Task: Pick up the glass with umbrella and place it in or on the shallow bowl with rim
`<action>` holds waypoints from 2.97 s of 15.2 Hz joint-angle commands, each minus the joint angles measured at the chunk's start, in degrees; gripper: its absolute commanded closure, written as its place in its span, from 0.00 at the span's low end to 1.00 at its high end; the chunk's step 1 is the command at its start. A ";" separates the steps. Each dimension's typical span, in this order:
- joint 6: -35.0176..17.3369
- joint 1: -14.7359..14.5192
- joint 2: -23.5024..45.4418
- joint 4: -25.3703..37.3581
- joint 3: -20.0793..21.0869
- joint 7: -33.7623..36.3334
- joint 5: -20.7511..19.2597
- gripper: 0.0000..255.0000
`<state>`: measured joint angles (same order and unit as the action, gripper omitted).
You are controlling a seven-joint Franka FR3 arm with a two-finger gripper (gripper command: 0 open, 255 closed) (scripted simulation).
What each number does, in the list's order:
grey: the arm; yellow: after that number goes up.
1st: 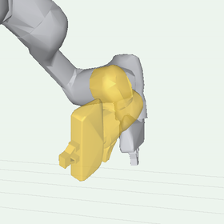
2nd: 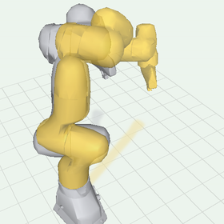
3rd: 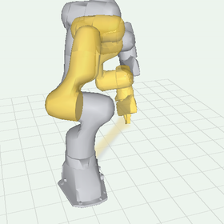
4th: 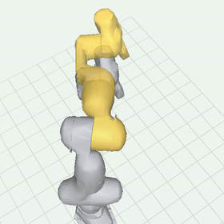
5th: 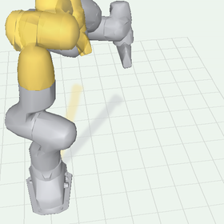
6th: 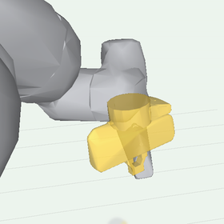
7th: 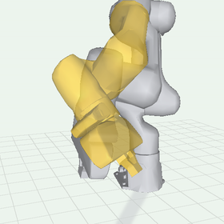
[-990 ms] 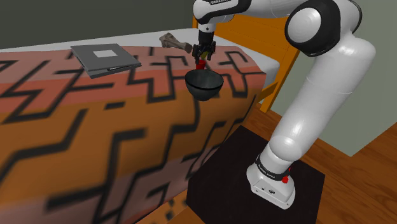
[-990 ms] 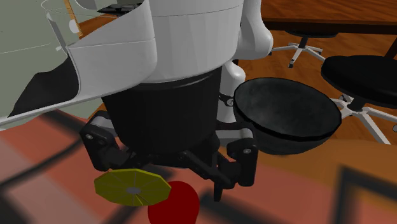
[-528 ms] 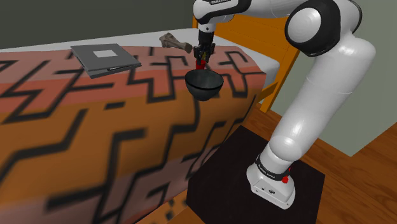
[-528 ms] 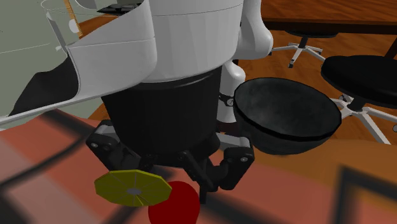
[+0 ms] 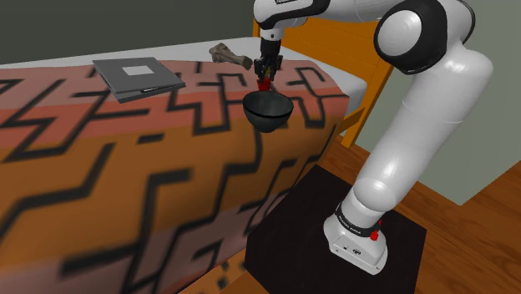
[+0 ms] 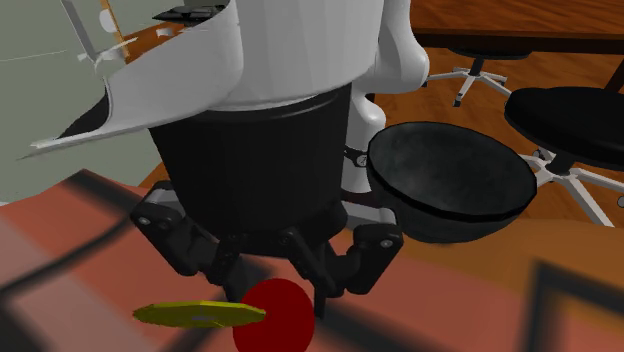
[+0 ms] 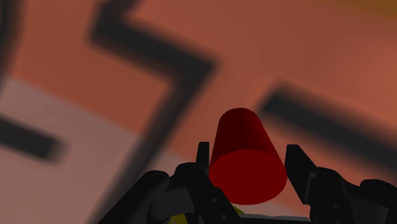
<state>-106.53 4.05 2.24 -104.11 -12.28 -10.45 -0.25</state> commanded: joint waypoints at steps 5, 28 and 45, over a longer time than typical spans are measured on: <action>4.40 0.02 -0.23 4.17 -0.02 -0.05 -0.04 1.00; 23.59 0.55 3.99 27.49 -0.35 -0.82 0.91 1.00; 22.61 -6.05 -22.44 0.07 8.63 14.62 -1.77 1.00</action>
<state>-83.77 -1.65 -18.64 -102.29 -4.43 2.95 -2.11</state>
